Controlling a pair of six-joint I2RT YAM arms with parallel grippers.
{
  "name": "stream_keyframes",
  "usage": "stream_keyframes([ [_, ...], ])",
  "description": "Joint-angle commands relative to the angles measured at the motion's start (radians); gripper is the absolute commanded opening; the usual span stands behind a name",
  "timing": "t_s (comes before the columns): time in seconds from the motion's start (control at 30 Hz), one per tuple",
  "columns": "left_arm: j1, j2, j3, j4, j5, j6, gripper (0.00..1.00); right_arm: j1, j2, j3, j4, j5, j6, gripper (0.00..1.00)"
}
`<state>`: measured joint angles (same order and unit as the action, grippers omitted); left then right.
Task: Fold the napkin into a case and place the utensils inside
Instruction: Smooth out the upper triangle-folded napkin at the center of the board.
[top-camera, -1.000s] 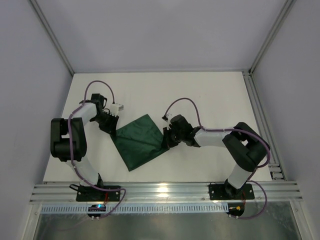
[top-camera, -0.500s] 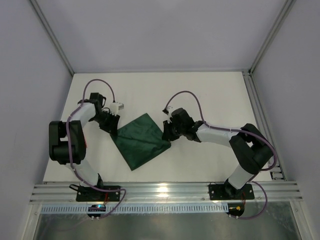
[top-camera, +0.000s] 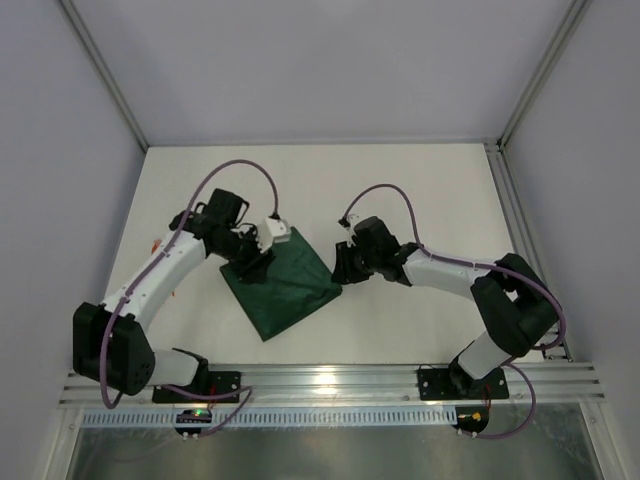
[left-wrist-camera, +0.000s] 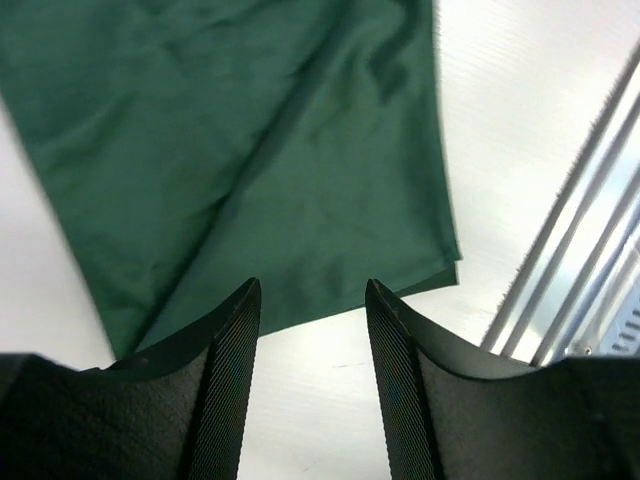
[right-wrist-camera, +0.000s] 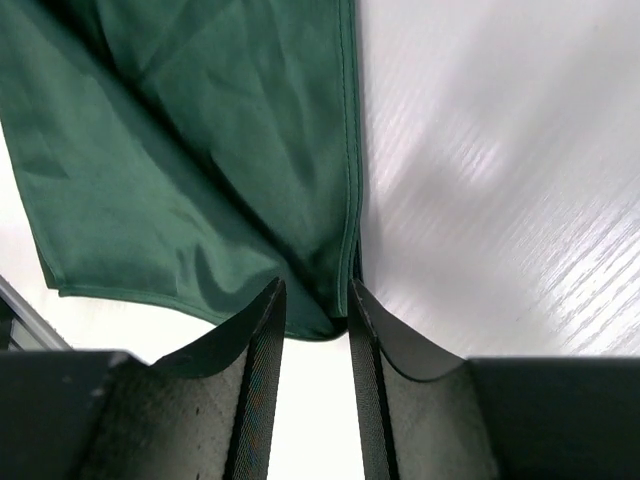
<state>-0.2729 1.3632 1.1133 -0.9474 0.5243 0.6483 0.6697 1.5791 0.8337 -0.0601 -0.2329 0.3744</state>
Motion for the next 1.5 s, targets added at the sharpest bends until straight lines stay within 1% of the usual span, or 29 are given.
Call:
stream_keyframes([
  [0.0, -0.173, -0.045, -0.07, -0.019, -0.064, 0.083, 0.5, -0.019, -0.047, -0.031, 0.022, -0.034, 0.04, 0.36],
  [0.03, -0.214, -0.068, -0.113, -0.005, -0.125, 0.099, 0.51, -0.034, -0.051, -0.062, 0.031, -0.042, 0.047, 0.36],
  [0.07, -0.257, -0.079, -0.134, 0.007, -0.154, 0.12, 0.52, -0.042, -0.06, -0.076, 0.052, -0.049, 0.055, 0.36],
  [0.1, -0.343, -0.09, -0.159, 0.021, -0.185, 0.126, 0.52, -0.047, -0.064, -0.09, 0.054, -0.055, 0.067, 0.36],
  [0.13, -0.385, -0.104, -0.202, 0.035, -0.207, 0.135, 0.53, -0.051, -0.07, -0.113, 0.093, -0.055, 0.072, 0.35],
  [0.17, -0.42, -0.105, -0.222, 0.056, -0.233, 0.145, 0.54, -0.056, -0.074, -0.12, 0.097, -0.057, 0.073, 0.35],
  [0.2, -0.48, -0.107, -0.239, 0.064, -0.236, 0.163, 0.54, -0.058, -0.076, -0.123, 0.101, -0.059, 0.078, 0.35],
  [0.27, -0.518, -0.093, -0.269, 0.065, -0.23, 0.181, 0.55, -0.059, -0.079, -0.139, 0.114, -0.062, 0.081, 0.36],
  [0.3, -0.541, -0.087, -0.276, 0.061, -0.224, 0.186, 0.59, -0.061, -0.085, -0.145, 0.118, -0.062, 0.083, 0.35],
  [0.4, -0.568, -0.076, -0.303, 0.056, -0.195, 0.211, 0.61, -0.065, -0.099, -0.185, 0.152, -0.065, 0.103, 0.35],
  [0.6, -0.58, -0.092, -0.378, 0.062, -0.201, 0.274, 0.62, -0.07, -0.09, -0.212, 0.184, -0.089, 0.115, 0.34],
  [0.83, -0.58, -0.078, -0.464, 0.169, -0.239, 0.278, 0.61, -0.07, -0.071, -0.261, 0.282, -0.114, 0.169, 0.33],
  [0.87, -0.58, -0.078, -0.472, 0.182, -0.245, 0.275, 0.6, -0.07, -0.064, -0.265, 0.292, -0.117, 0.176, 0.31],
  [1.03, -0.58, -0.096, -0.494, 0.203, -0.236, 0.264, 0.54, -0.064, -0.048, -0.303, 0.365, -0.108, 0.228, 0.31],
  [1.13, -0.58, -0.125, -0.51, 0.213, -0.236, 0.266, 0.47, -0.059, -0.03, -0.305, 0.382, -0.105, 0.238, 0.31],
  [1.17, -0.58, -0.131, -0.514, 0.214, -0.234, 0.266, 0.41, -0.058, -0.025, -0.301, 0.384, -0.099, 0.239, 0.31],
  [1.27, -0.58, -0.15, -0.52, 0.21, -0.233, 0.266, 0.33, -0.055, -0.002, -0.292, 0.398, -0.088, 0.242, 0.3],
  [1.43, -0.58, -0.153, -0.53, 0.22, -0.236, 0.26, 0.24, -0.056, 0.016, -0.274, 0.411, -0.042, 0.265, 0.18],
  [1.47, -0.58, -0.153, -0.53, 0.223, -0.239, 0.255, 0.21, -0.056, 0.015, -0.274, 0.411, -0.033, 0.273, 0.16],
])
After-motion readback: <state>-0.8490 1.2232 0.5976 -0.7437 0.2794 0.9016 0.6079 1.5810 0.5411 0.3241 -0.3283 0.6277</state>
